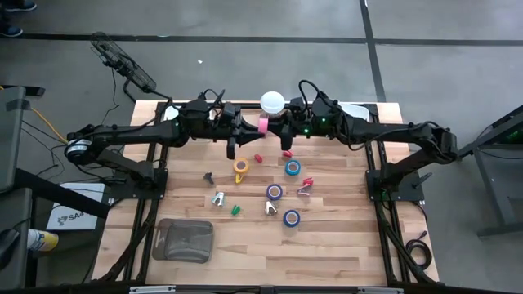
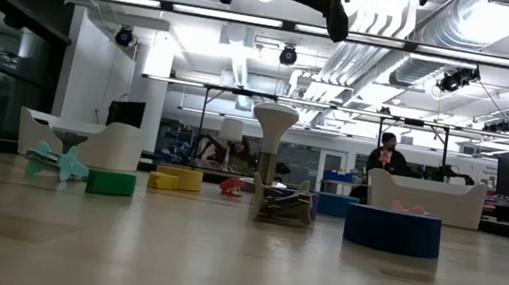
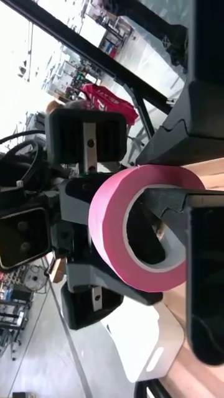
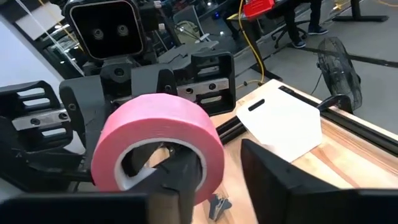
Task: Pick and place Stapler, Stapler remover, tape
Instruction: Put the pink tape into the black bin
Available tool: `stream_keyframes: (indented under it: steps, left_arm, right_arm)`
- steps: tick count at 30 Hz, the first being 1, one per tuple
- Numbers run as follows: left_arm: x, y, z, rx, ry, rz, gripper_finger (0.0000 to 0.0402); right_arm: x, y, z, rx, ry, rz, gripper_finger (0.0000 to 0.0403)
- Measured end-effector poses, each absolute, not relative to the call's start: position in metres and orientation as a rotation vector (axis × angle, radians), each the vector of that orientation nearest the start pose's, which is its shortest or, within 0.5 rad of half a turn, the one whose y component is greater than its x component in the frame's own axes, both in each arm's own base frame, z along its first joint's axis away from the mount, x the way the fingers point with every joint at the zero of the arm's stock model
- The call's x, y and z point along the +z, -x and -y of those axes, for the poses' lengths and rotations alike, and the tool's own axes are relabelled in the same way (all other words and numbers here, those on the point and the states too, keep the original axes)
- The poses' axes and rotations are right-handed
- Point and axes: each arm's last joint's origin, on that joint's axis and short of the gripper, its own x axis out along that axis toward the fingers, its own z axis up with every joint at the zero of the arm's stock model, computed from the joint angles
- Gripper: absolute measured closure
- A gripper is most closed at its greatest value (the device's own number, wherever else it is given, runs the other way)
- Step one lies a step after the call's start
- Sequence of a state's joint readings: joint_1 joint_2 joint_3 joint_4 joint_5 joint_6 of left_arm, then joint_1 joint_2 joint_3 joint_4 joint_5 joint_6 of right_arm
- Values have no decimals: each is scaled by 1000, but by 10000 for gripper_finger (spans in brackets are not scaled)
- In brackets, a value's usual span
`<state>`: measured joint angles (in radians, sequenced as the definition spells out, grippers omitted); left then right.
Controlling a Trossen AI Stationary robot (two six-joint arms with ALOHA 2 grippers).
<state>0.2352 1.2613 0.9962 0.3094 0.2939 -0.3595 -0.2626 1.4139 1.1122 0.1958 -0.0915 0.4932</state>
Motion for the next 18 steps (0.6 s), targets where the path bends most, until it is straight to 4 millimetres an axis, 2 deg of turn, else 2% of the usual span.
stream_keyframes:
  steps: [3,8,14,18]
  left_arm:
    - [352,-280,-58,-65,349,19,367]
    - [352,-270,-57,-23,350,-51,367]
    - [350,-242,-50,13,404,-222,367]
    - [345,-222,-43,5,501,-361,367]
  right_arm:
    - [342,-313,81,-183,-507,-61,265]
    - [348,-301,80,-207,-445,-89,256]
    - [352,-283,78,-278,-408,-159,255]
    - [355,-276,76,-303,-404,-175,254]
